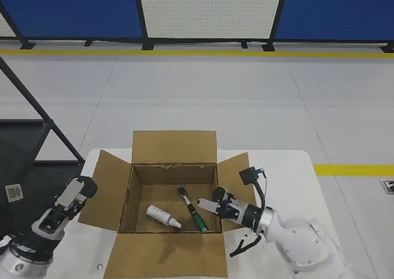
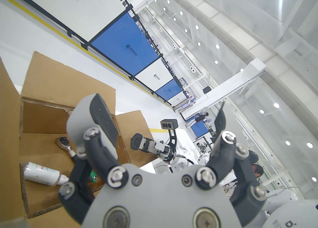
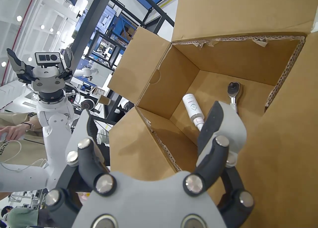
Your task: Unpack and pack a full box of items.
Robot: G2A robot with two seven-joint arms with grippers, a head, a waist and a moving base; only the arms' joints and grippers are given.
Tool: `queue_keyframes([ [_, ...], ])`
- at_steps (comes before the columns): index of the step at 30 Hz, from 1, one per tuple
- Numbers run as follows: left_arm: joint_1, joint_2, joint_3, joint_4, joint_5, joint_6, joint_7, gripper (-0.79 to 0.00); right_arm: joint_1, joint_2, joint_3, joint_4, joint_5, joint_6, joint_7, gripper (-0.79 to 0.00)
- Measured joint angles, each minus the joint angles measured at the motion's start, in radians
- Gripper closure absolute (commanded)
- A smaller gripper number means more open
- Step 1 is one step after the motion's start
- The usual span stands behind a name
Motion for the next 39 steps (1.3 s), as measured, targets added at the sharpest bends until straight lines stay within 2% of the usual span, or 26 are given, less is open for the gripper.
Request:
queue_keyframes([
  [4,0.0,0.0,0.0,0.0,-0.001,0.0,0.001,-0.785,0.0,0.0,-0.002,-0.001,-0.001,-0.001,0.001,-0.785],
  [7,0.004,-0.001,-0.005,-0.007,-0.009,0.002,0.017,-0.785,0.024,-0.003,-0.046,-0.008,-0.034,-0.015,0.035,-0.785],
  [10,0.015,-0.001,-0.033,-0.012,-0.013,-0.006,0.03,-0.785,0.097,-0.011,-0.109,0.008,-0.095,0.004,0.084,-0.785],
  [16,0.067,-0.005,-0.125,-0.017,-0.063,-0.036,0.052,-0.785,0.28,-0.043,-0.259,0.077,-0.219,0.106,0.167,-0.785],
  [23,0.153,-0.013,-0.256,-0.001,-0.146,-0.086,0.069,-0.785,0.51,-0.108,-0.449,0.255,-0.288,0.217,0.286,-0.785],
  [27,0.199,-0.02,-0.316,0.019,-0.201,-0.106,0.08,-0.785,0.603,-0.153,-0.535,0.376,-0.296,0.275,0.297,-0.785],
  [30,0.228,-0.024,-0.345,0.03,-0.23,-0.112,0.077,-0.785,0.618,-0.162,-0.548,0.411,-0.291,0.284,0.298,-0.785],
  [39,0.228,-0.024,-0.345,0.029,-0.229,-0.111,0.077,-0.785,0.616,-0.161,-0.547,0.405,-0.291,0.283,0.298,-0.785],
])
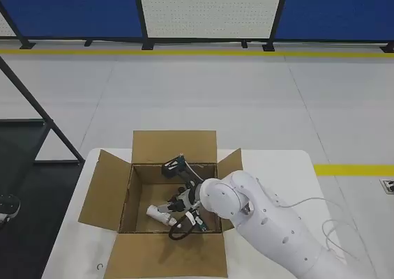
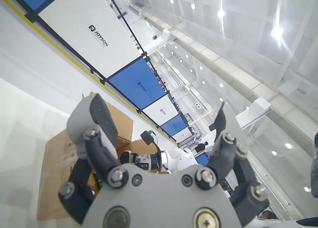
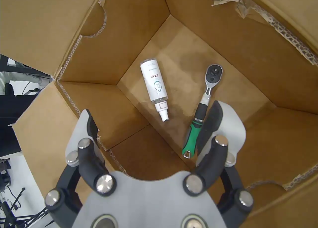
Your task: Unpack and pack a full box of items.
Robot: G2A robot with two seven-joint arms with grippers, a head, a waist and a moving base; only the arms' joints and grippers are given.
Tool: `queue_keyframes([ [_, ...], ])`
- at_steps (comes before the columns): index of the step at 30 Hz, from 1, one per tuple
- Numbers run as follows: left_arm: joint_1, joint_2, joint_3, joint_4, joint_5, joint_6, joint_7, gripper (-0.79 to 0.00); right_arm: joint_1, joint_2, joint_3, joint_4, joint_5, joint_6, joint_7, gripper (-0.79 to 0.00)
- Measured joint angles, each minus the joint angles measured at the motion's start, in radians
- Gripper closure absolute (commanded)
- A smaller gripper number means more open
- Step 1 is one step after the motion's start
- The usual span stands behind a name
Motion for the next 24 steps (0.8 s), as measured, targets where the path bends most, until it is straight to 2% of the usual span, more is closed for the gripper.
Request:
queue_keyframes([
  [4,0.0,0.0,0.0,0.0,0.0,0.0,0.0,-0.785,-0.004,-0.003,-0.011,0.016,-0.017,0.009,-0.008,-0.785],
  [7,-0.001,-0.001,0.002,-0.003,-0.001,0.004,0.002,-0.785,0.012,-0.023,-0.048,0.068,-0.036,0.018,-0.005,-0.785],
  [14,0.015,-0.007,-0.025,0.015,-0.053,0.004,-0.005,-0.785,0.086,-0.089,-0.147,0.224,-0.099,0.057,0.022,-0.785],
  [24,0.027,-0.014,-0.041,0.019,-0.084,0.009,-0.01,-0.785,0.144,-0.174,-0.23,0.371,-0.154,0.076,0.044,-0.785],
])
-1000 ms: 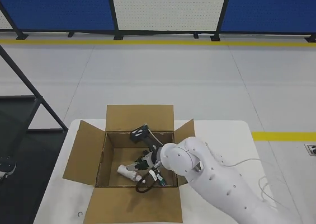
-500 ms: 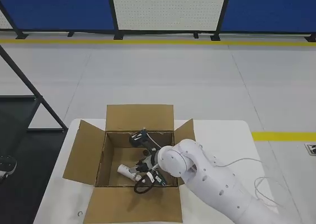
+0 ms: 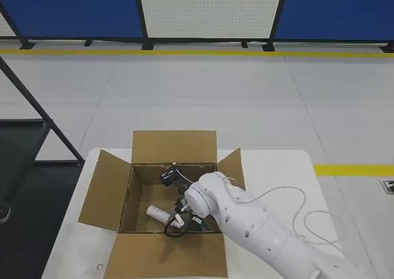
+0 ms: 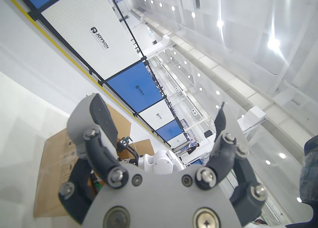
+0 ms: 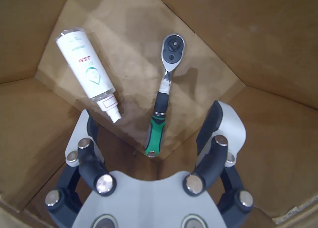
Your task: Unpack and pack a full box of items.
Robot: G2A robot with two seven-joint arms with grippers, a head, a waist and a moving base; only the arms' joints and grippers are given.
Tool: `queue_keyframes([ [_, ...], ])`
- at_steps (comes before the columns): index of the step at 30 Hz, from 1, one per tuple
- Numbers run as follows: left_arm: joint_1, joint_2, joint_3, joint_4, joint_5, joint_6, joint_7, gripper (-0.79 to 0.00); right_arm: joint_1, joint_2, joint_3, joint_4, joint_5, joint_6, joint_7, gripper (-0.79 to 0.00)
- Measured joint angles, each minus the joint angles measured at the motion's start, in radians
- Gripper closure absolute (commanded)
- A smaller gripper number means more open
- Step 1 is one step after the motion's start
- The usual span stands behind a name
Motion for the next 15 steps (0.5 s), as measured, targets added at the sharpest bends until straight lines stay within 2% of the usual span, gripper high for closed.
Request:
queue_keyframes([
  [10,0.0,0.0,0.0,0.0,-0.001,0.001,0.001,-0.785,-0.002,0.0,-0.001,0.001,0.001,-0.004,0.001,-0.785],
  [15,-0.003,-0.001,0.012,-0.009,-0.003,0.006,-0.009,-0.785,-0.013,-0.024,-0.023,0.046,-0.05,0.043,-0.008,-0.785],
])
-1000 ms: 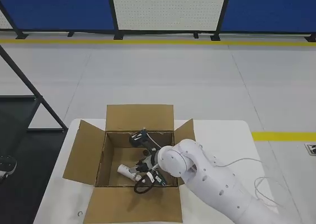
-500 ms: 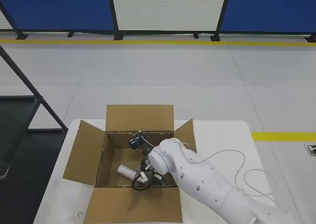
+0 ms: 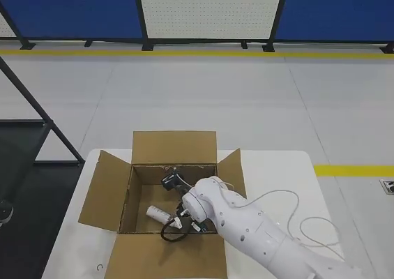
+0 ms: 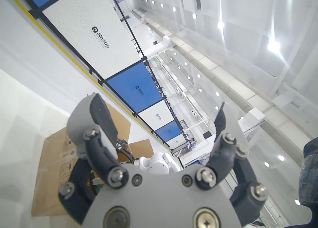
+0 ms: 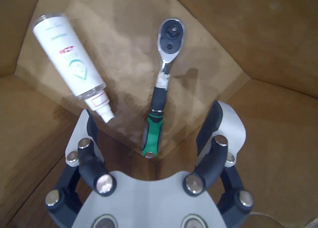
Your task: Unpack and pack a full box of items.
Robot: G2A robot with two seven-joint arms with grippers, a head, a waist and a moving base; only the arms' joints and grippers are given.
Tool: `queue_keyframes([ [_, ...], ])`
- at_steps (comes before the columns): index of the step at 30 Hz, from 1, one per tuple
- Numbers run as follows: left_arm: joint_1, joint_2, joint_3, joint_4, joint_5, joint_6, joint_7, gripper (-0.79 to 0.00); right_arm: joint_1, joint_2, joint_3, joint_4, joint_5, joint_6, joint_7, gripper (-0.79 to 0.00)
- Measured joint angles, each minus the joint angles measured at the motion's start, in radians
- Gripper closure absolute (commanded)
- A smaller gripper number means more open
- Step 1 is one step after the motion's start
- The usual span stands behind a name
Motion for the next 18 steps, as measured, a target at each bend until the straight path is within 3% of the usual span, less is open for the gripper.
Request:
queue_keyframes([
  [5,0.0,-0.003,0.005,-0.003,-0.024,-0.013,-0.017,-0.785,0.017,-0.036,-0.016,0.078,-0.031,0.017,0.004,-0.785],
  [6,0.001,-0.003,0.004,-0.003,-0.026,-0.013,-0.02,-0.785,0.019,-0.042,-0.018,0.093,-0.033,0.015,0.001,-0.68],
  [9,0.002,-0.005,0.004,-0.002,-0.027,-0.012,-0.026,-0.785,0.027,-0.064,-0.021,0.136,-0.038,0.006,-0.004,-0.526],
  [14,-0.002,-0.007,0.006,-0.001,-0.028,-0.006,-0.029,-0.785,0.04,-0.098,-0.022,0.205,-0.038,-0.018,-0.011,-0.391],
  [18,-0.006,-0.007,0.007,0.0,-0.024,-0.002,-0.031,-0.785,0.049,-0.122,-0.018,0.258,-0.031,-0.038,-0.016,-0.382],
])
